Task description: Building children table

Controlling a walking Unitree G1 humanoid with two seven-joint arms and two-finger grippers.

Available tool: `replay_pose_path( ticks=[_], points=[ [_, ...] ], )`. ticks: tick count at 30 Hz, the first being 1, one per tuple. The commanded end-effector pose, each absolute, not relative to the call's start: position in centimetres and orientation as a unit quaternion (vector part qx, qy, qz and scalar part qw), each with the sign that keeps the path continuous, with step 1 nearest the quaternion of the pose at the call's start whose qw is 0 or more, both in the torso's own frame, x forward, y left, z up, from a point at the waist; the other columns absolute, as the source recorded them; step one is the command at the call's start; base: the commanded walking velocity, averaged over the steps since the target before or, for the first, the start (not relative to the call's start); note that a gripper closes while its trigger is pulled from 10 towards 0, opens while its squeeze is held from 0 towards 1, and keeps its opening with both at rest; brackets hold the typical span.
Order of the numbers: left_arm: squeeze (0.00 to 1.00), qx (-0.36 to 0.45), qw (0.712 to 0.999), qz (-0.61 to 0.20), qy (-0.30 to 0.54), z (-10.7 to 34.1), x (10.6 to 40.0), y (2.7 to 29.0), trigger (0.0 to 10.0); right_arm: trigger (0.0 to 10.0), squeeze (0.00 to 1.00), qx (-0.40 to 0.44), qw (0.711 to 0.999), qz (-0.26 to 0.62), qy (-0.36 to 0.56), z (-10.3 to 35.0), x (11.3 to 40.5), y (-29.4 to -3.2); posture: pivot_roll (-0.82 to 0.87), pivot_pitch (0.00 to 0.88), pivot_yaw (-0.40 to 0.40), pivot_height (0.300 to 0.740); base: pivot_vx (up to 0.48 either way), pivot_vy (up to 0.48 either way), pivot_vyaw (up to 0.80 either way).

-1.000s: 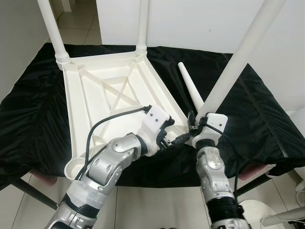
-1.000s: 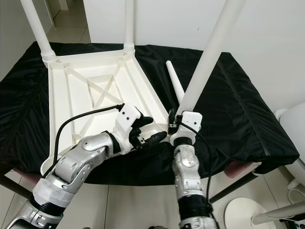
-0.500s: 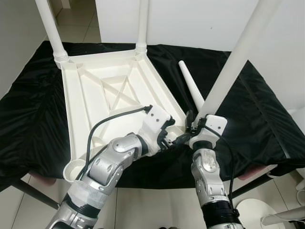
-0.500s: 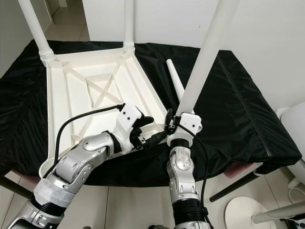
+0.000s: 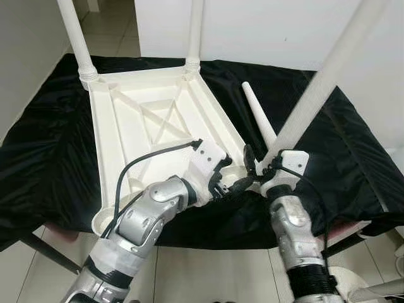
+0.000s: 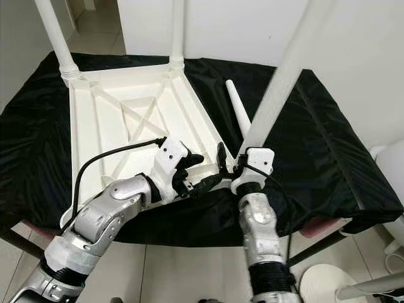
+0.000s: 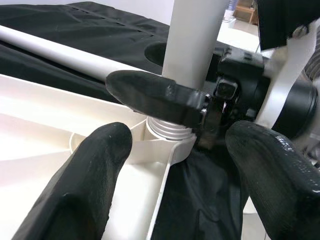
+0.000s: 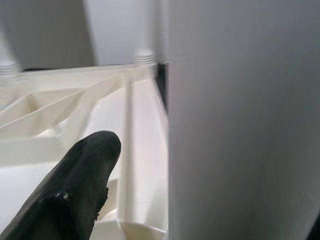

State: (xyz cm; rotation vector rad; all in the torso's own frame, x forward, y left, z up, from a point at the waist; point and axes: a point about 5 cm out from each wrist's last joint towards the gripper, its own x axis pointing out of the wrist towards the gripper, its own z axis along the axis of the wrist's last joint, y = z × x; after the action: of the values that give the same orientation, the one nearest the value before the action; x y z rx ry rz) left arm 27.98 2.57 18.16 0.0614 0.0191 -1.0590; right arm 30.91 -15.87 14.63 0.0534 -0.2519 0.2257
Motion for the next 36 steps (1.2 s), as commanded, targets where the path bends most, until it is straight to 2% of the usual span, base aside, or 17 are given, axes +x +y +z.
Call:
replay_pose_path(
  ticks=[1,8,12,13,15,16,17,18,22,23,24,26,27,32,33,34,36],
  points=[
    [0.0,0.039,0.849,-0.527,0.004,18.3,27.6,2.1,10.0,10.0,0.0,0.03,0.984,0.132,-0.117,14.5,31.0,-15.6,0.02,0.035,-0.038,0.74,0.0,0.0,0.0],
    [0.0,0.041,0.844,-0.535,0.006,18.2,27.4,2.0,10.0,9.8,0.0,-0.024,0.974,0.208,-0.081,13.8,31.2,-18.2,0.02,0.036,-0.031,0.74,0.0,0.0,0.0],
    [0.0,0.041,0.843,-0.536,0.006,18.2,27.3,1.9,10.0,9.8,0.0,-0.031,0.972,0.224,-0.069,13.5,31.2,-18.7,0.02,0.036,-0.031,0.74,0.0,0.0,0.0],
    [0.0,0.041,0.843,-0.536,0.006,18.2,27.3,1.9,10.0,7.3,0.0,-0.029,0.97,0.232,-0.063,13.4,31.2,-18.8,0.02,0.038,-0.027,0.74,0.0,0.0,0.0],
    [0.0,0.041,0.843,-0.536,0.006,18.3,27.3,1.9,10.0,7.3,0.0,-0.031,0.969,0.238,-0.059,13.4,31.3,-19.0,0.02,0.038,-0.027,0.74,0.0,0.0,0.0],
    [0.0,0.04,0.843,-0.536,0.006,18.3,27.3,1.9,10.0,4.8,0.0,-0.029,0.968,0.241,-0.055,13.3,31.4,-19.2,0.02,0.042,-0.023,0.74,0.0,0.0,0.0],
    [0.0,0.04,0.843,-0.536,0.006,18.3,27.3,1.9,10.0,4.8,0.0,-0.029,0.968,0.241,-0.055,13.3,31.4,-19.2,0.02,0.042,-0.023,0.74,0.0,0.0,0.0],
    [0.0,0.04,0.843,-0.536,0.007,18.3,27.4,1.9,10.0,2.6,0.0,-0.035,0.966,0.25,-0.052,13.6,31.7,-19.7,0.02,0.046,-0.023,0.74,0.0,0.0,0.0],
    [0.0,0.04,0.843,-0.536,0.007,18.3,27.4,1.8,10.0,2.7,0.0,-0.042,0.964,0.256,-0.053,13.8,31.9,-20.0,0.02,0.048,-0.022,0.74,0.0,0.0,0.0],
    [0.0,0.04,0.844,-0.536,0.007,18.3,27.4,1.8,10.0,3.1,0.0,-0.043,0.964,0.257,-0.053,13.9,32.0,-20.2,0.02,0.048,-0.022,0.74,0.0,0.0,0.0],
    [0.0,0.04,0.844,-0.535,0.006,18.4,27.4,1.8,10.0,0.7,0.0,-0.044,0.965,0.255,-0.052,14.0,32.3,-20.5,0.02,0.051,-0.024,0.74,0.0,0.0,0.0],
    [0.0,0.039,0.844,-0.535,0.006,18.4,27.5,1.8,10.0,0.7,0.0,-0.044,0.965,0.253,-0.052,14.2,32.4,-20.7,0.02,0.053,-0.025,0.74,0.0,0.0,0.0],
    [0.0,0.039,0.845,-0.534,0.006,18.4,27.5,1.8,10.0,0.0,0.0,-0.046,0.964,0.256,-0.049,14.2,32.5,-20.9,0.02,0.053,-0.026,0.74,0.0,0.0,0.0],
    [0.0,0.038,0.847,-0.531,0.005,18.5,27.6,1.9,10.0,0.0,0.0,-0.038,0.964,0.262,-0.032,13.8,32.6,-21.1,0.02,0.058,-0.027,0.74,0.0,0.0,0.0],
    [0.0,0.038,0.847,-0.53,0.005,18.5,27.5,1.9,10.0,7.2,0.0,-0.038,0.965,0.258,-0.027,13.7,32.6,-21.1,0.02,0.059,-0.026,0.74,0.0,0.0,0.0],
    [0.0,0.038,0.847,-0.53,0.006,18.5,27.5,2.0,10.0,10.0,0.0,-0.032,0.967,0.251,-0.026,13.7,32.7,-21.0,0.02,0.061,-0.029,0.74,0.0,0.0,0.0],
    [0.0,0.038,0.847,-0.53,0.006,18.5,27.5,2.0,10.0,10.0,0.0,-0.027,0.969,0.246,-0.026,13.7,32.7,-20.9,0.02,0.061,-0.029,0.74,0.0,0.0,0.0]
  ],
)
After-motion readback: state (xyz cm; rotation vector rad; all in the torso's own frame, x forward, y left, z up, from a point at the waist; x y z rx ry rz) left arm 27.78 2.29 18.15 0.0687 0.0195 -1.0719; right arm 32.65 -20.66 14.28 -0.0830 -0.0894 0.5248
